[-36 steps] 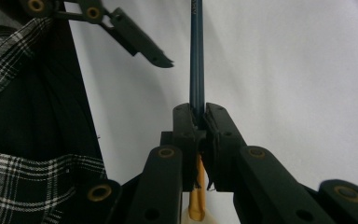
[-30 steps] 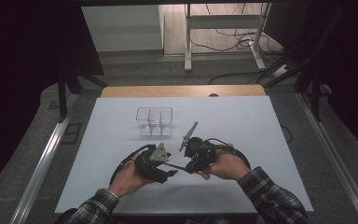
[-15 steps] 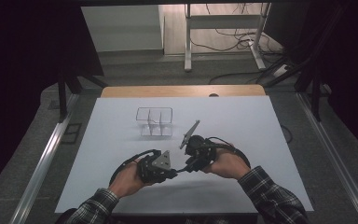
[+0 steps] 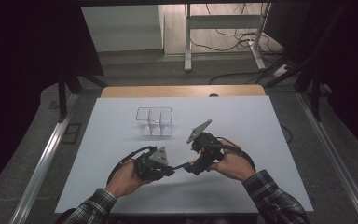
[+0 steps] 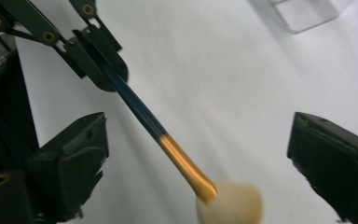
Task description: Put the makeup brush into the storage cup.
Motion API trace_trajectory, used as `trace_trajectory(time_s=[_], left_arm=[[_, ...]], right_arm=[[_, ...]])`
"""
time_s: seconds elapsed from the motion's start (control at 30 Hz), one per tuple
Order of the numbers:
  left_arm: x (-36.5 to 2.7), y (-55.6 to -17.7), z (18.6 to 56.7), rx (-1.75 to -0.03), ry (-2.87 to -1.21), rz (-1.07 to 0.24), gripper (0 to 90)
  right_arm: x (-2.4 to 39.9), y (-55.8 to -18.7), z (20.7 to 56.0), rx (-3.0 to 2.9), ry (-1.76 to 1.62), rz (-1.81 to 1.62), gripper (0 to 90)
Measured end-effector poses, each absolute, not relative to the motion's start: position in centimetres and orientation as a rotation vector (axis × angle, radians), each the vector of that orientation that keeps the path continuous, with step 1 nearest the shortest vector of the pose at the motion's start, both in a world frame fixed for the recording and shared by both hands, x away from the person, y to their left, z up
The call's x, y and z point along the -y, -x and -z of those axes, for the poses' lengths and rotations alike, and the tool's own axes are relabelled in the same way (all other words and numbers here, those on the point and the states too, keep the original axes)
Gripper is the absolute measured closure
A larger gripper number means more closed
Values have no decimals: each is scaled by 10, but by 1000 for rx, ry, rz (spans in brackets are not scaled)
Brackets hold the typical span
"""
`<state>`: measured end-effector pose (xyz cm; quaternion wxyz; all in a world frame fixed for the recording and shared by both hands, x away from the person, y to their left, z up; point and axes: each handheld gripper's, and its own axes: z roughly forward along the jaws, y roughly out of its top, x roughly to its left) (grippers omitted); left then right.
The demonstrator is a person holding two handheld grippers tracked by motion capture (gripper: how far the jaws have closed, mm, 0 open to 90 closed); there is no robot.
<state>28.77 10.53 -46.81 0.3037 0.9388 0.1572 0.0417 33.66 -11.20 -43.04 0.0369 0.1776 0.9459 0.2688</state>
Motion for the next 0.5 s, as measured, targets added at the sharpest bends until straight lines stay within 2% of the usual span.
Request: trace_trajectory(time_s=[0.5], left_arm=[[-122,-281,462,-545,-2408,-110,844]], right_arm=[[151,-337,428,-2735,-744,-994,0]])
